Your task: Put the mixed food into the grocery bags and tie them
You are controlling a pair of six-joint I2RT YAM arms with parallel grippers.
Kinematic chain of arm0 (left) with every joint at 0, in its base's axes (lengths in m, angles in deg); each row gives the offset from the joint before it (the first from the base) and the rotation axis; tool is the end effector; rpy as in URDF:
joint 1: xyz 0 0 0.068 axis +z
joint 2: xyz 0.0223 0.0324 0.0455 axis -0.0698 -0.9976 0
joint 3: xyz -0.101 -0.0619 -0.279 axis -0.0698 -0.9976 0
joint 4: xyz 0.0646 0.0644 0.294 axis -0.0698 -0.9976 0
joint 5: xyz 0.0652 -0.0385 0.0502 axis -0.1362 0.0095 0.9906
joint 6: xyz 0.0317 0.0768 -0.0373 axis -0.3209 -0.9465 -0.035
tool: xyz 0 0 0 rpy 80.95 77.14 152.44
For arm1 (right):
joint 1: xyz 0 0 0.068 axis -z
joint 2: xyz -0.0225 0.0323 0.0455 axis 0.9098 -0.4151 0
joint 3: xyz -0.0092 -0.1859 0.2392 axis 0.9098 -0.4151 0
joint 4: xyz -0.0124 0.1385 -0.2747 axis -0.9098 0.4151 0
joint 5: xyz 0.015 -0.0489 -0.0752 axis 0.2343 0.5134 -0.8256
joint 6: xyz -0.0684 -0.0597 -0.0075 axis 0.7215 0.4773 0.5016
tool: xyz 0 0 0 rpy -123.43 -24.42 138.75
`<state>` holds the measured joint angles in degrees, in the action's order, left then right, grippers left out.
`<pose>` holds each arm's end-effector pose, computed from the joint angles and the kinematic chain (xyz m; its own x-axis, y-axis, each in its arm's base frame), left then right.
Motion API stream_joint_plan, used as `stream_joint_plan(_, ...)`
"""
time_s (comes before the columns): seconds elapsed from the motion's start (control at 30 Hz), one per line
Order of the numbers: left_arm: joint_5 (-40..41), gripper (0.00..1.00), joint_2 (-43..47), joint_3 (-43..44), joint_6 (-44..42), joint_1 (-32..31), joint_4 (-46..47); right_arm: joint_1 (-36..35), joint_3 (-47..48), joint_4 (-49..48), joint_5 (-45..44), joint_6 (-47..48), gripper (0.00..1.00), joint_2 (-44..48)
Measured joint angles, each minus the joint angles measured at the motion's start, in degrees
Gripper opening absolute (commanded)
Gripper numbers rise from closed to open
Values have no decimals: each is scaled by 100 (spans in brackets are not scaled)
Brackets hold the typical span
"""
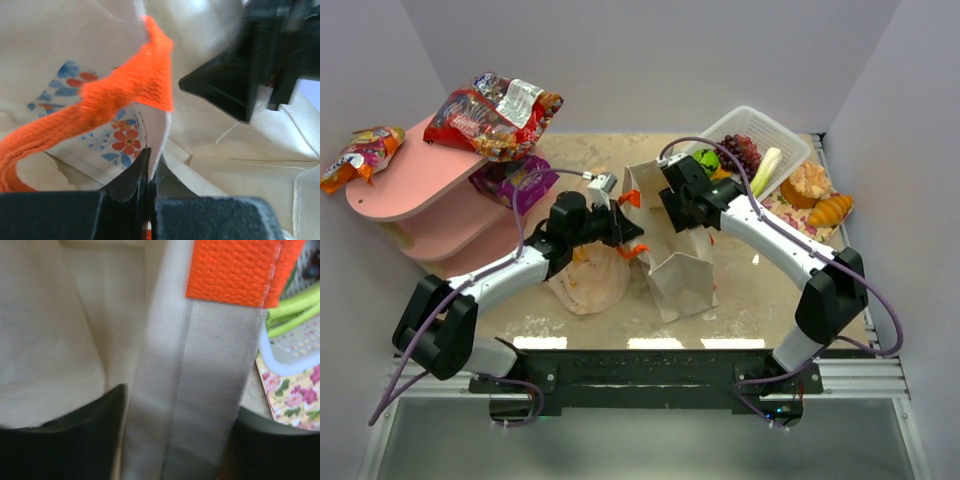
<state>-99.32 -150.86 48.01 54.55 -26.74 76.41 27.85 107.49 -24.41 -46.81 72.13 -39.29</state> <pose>0.3114 -0.2241 0.2330 -0.6768 -0.1949 -0.7099 0.5070 0.5757 -0.6415 0.3560 0.2399 0.2977 -0.6772 -0.3828 -0.6284 -0.3393 0.9203 -0.1950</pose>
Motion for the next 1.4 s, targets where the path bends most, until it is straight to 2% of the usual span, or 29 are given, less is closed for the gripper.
stream_joint_plan(0.07, 92, 0, 33, 343, -315, -2, -560, 52, 0, 76, -249, -61, 11, -66)
stream_joint_plan(0.17, 468, 0, 181, 916, -901, -11, -1641, 358, 9, 334, -671, -236, 7, 28)
stream_joint_plan(0.33, 1252, 0, 560, 1587, -1788, -11, -3204, 1088, 7, 511, -1158, -522, 7, 400)
stream_joint_plan(0.6, 1742, 0, 588, 1716, -2417, -4, -4310, 1165, -162, 809, -1620, -892, 9, 201)
stream_joint_plan(0.67, 1670, 0, 588, 1709, -2465, -4, -4356, 1165, -190, 892, -1652, -933, 15, 127)
stream_joint_plan(0.73, 1532, 0, 584, 1700, -2498, -2, -4345, 1174, -190, 892, -1563, -925, 25, 146)
stream_joint_plan(0.77, 1451, 6, 577, 1700, -2505, 0, -4332, 1178, -192, 885, -1493, -887, 36, 197)
stream_joint_plan(0.83, 1322, 24, 562, 1700, -2509, 11, -4286, 1202, -227, 850, -1318, -793, 47, 376)
stream_joint_plan(0.87, 1283, 54, 557, 1700, -2520, 17, -4249, 1220, -240, 839, -1228, -758, 57, 474)
stream_joint_plan(0.9, 1250, 65, 557, 1700, -2546, 26, -4188, 1233, -260, 824, -1126, -699, 63, 599)
stream_joint_plan(0.97, 1246, 76, 560, 1700, -2627, 42, -4068, 1266, -273, 820, -918, -601, 73, 857)
stream_joint_plan(1.1, 1266, 84, 651, 1703, -2793, 70, -4022, 1294, -273, 798, -608, -463, 80, 1207)
stream_joint_plan(1.17, 1290, 87, 813, 1707, -2911, 72, -4013, 1305, -273, 782, -459, -448, 80, 1290)
stream_joint_plan(1.3, 1375, 90, 1362, 1921, -3274, 72, -4013, 1322, -273, 706, 11, -428, 86, 1399)
stream_joint_plan(1.4, 1512, 91, 1604, 2404, -3547, 72, -4028, 1329, -273, 627, 297, -431, 88, 1534)
